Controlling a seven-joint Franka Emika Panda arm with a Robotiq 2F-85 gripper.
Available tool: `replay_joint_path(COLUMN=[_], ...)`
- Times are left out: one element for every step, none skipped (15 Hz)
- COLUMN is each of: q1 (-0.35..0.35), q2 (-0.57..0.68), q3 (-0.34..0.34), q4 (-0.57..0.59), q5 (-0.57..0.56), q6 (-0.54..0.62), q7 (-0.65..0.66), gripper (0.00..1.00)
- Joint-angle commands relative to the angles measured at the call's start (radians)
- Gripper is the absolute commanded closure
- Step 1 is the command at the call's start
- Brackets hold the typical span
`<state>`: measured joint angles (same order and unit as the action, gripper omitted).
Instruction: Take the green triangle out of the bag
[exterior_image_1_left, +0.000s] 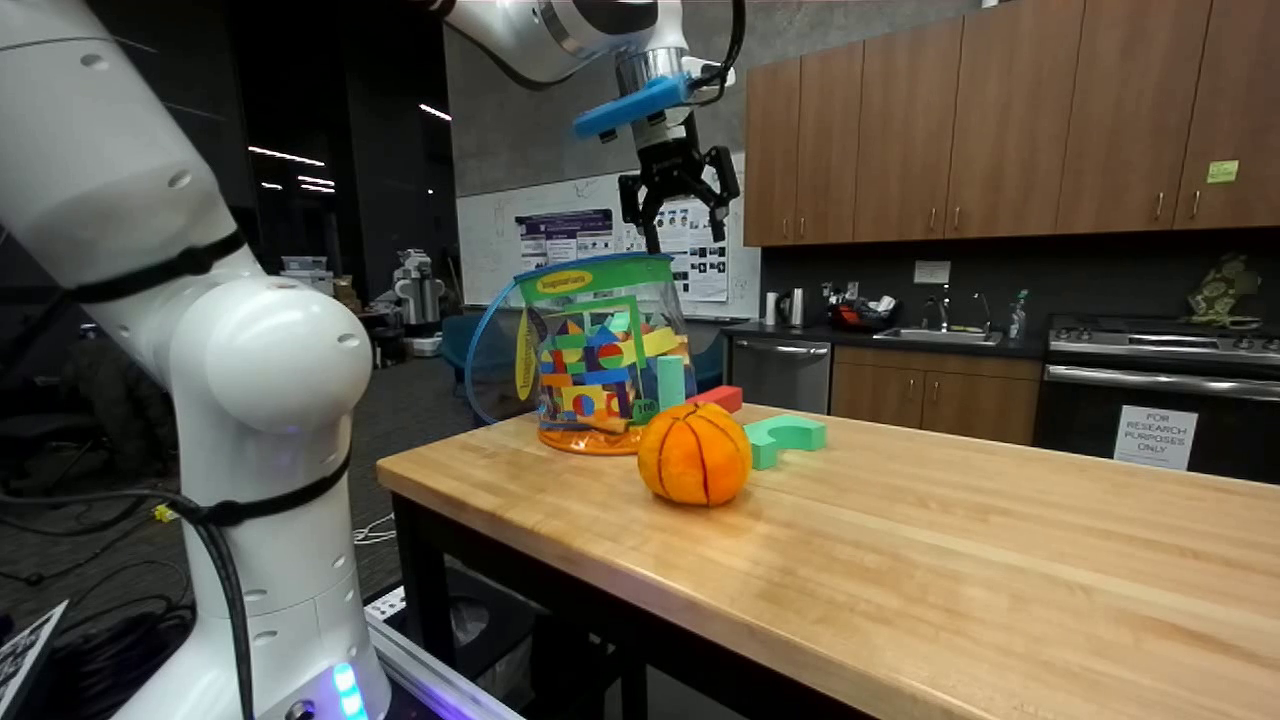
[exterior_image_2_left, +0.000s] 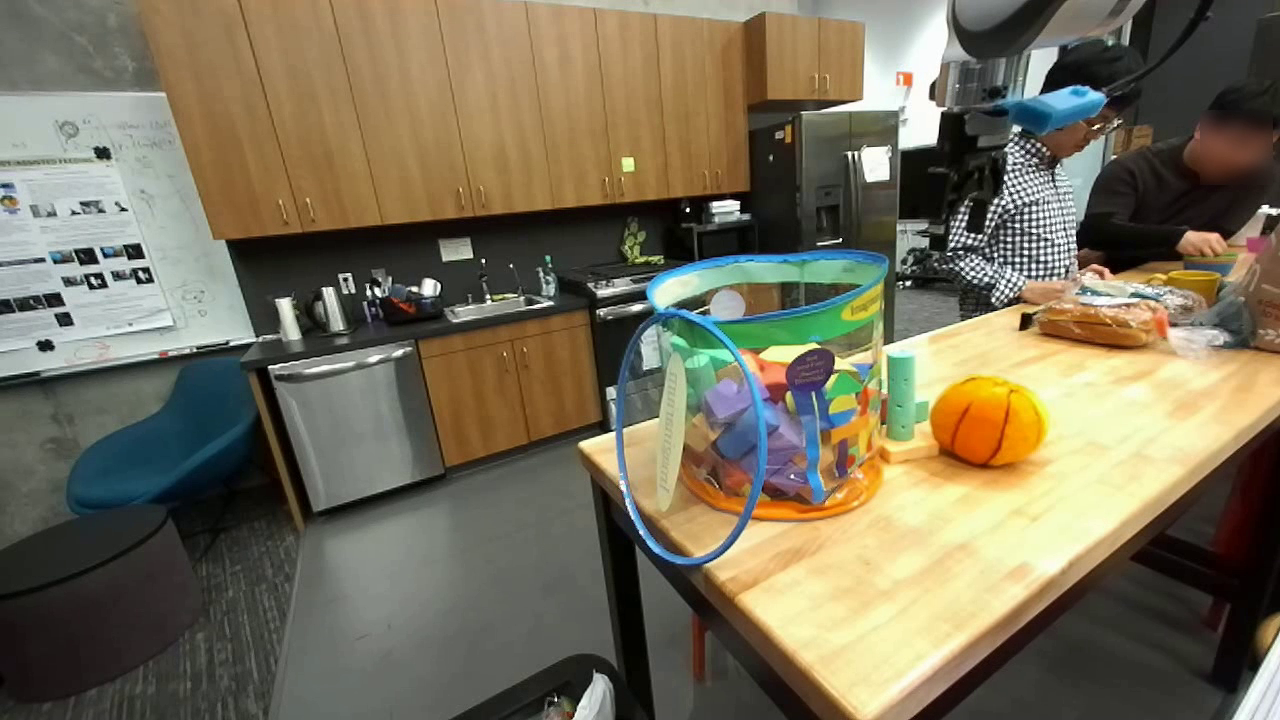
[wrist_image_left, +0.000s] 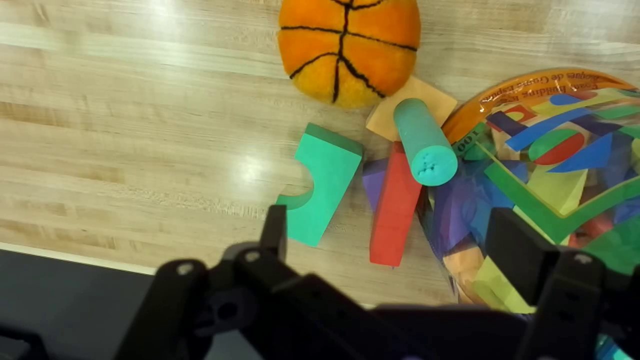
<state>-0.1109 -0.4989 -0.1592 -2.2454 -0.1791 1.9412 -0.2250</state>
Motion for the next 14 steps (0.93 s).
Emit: replay_joint_path(q1=[0.001,0.001,0.001,0.001,0.001,0.001,0.001,0.002,0.003,0.004,0.006,0.006,0.005,0.004], q2=[0.001,0.001,0.001,0.001,0.001,0.001,0.001,0.001,-0.004,-0.005,-0.002,0.0,0.002,0.003], q3=[0.0,0.0,0.0,0.0,0.0,0.0,0.0,0.0,0.0,-0.001,0.0,0.003,0.007,0.01], q4=[0.002,0.002,0.002,0.002,0.002,0.002,0.002,0.001,-0.008,-0.009,-0.001,0.009,0.026,0.038], q5=[0.0,0.0,0.0,0.0,0.0,0.0,0.0,0.003,0.004,0.008,0.006,-0.002,-0.016,-0.026], q6=[-0.002,-0.002,-0.002,-0.002,-0.002,-0.002,-0.002,0.0,0.009,0.011,0.009,0.003,-0.016,-0.022], q7=[0.0,0.0,0.0,0.0,0.0,0.0,0.0,0.001,0.001,0.0,-0.007,-0.012,-0.022,-0.03], gripper=[0.0,0.0,0.0,0.0,0.0,0.0,0.0,0.0,0.0,0.0,0.0,0.0,0.0,0.0])
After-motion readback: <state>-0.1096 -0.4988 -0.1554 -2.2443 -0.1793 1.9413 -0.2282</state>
